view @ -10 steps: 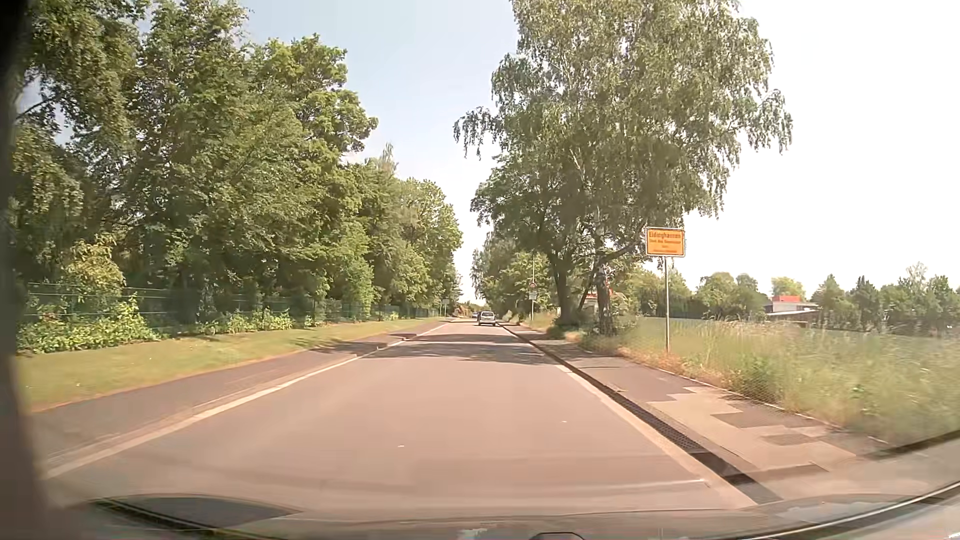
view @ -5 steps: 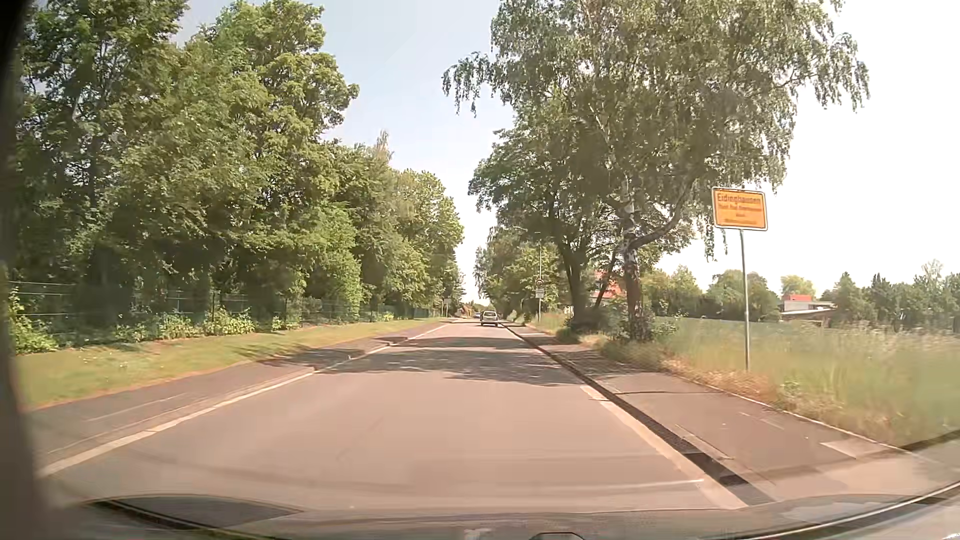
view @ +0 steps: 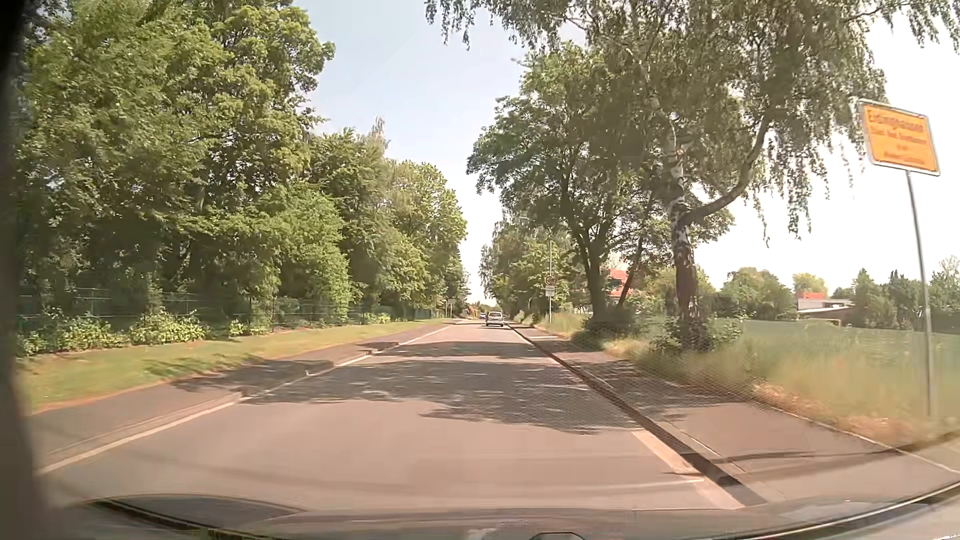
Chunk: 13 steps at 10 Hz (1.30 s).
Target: Follow the waypoints while adhering to traffic rules and regulations
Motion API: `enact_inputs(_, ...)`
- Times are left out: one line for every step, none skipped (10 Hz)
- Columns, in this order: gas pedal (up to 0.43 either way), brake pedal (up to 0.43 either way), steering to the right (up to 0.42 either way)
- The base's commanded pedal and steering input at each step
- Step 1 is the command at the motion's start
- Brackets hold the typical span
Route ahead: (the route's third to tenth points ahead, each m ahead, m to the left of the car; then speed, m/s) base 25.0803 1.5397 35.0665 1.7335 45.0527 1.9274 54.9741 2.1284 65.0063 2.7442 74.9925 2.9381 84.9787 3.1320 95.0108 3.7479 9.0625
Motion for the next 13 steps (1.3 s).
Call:
enact_inputs(0.079,0.0,-0.011)
enact_inputs(0.079,0.0,-0.011)
enact_inputs(0.079,0.0,-0.011)
enact_inputs(0.079,0.0,-0.011)
enact_inputs(0.087,0.0,-0.011)
enact_inputs(0.098,0.0,-0.01)
enact_inputs(0.118,0.0,-0.008)
enact_inputs(0.13,0.0,-0.008)
enact_inputs(0.138,0.0,-0.007)
enact_inputs(0.138,0.0,-0.006)
enact_inputs(0.138,0.0,-0.006)
enact_inputs(0.138,0.0,-0.005)
enact_inputs(0.138,0.0,-0.004)
